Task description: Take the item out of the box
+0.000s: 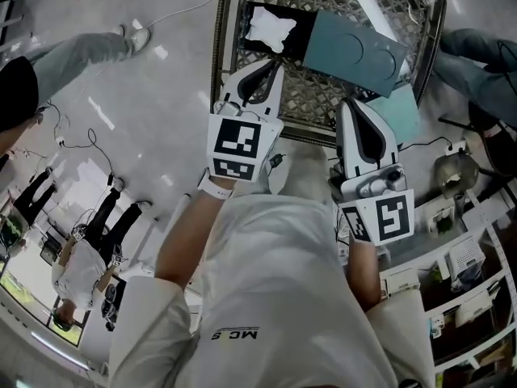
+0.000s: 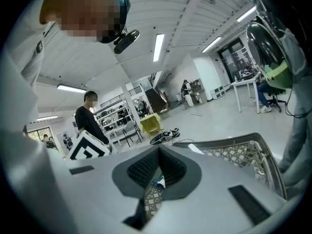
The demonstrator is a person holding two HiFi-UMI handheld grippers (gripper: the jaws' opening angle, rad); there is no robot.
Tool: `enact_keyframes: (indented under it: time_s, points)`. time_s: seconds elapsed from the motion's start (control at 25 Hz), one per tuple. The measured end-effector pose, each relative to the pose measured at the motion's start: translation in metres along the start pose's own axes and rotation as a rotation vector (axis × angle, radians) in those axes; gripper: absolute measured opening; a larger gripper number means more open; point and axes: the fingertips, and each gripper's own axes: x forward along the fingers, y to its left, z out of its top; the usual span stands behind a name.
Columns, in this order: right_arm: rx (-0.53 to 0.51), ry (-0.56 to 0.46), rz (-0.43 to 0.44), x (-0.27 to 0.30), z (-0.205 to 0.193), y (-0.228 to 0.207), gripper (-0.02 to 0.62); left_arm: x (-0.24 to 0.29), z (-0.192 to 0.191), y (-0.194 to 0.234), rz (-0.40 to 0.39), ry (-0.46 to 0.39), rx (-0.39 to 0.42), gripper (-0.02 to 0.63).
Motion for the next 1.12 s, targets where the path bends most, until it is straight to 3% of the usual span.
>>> enact_keyframes:
  time_s: [0.32,0.4,1.12]
  points:
    - [0.054,0.019,0.002,0.015,-0.025,-0.009,0.015,0.065,-0.03,0.017,-0.036,0.111,0.019,0.035]
    - [0.056,0.027,-0.008,0.016,-0.03,-0.012,0.015,0.078,-0.036,0.02,-0.041,0.134,0.022,0.098]
    - [0.126,0.053,-0.065,0.015,-0.054,-0.029,0.015,0.172,-0.095,0.048,-0.004,0.354,0.094,0.144]
